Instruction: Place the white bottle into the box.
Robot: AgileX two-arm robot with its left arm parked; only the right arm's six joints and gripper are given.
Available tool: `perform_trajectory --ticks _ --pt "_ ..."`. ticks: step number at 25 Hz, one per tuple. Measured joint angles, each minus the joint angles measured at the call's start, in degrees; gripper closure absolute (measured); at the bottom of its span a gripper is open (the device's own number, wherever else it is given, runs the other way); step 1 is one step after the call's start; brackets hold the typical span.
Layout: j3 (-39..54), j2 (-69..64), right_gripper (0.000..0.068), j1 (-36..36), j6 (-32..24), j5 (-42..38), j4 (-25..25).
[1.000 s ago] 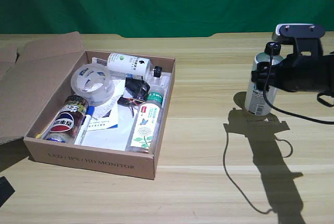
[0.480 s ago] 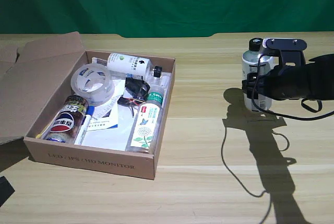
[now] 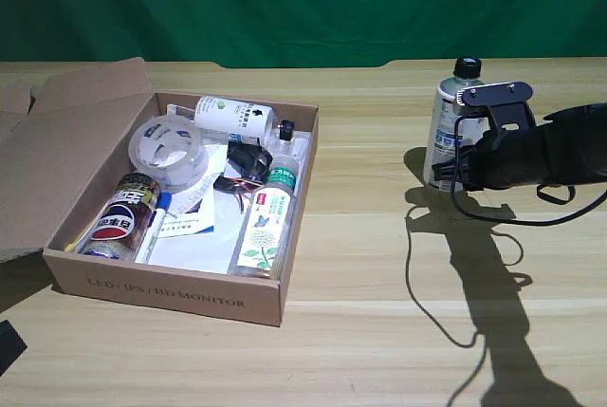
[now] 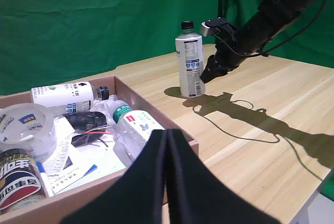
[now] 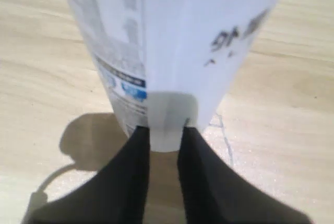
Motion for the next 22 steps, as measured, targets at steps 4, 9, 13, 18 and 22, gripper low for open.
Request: perform_trajectory --ticks 4,9,13,18,22 --pt "-0.28 -0.1 0.067 0.06 -1.81 3.82 -0.13" --pt "-0.28 -1.3 0.068 0.11 -2.15 4.86 0.48" --pt "0.36 -4.11 0.068 0.11 -2.17 5.13 1.54" --pt "3.29 -8.35 0.068 0.11 -2.28 6.38 1.66" --pt "4.41 -11.83 0.068 0.11 -2.28 10.53 2.36"
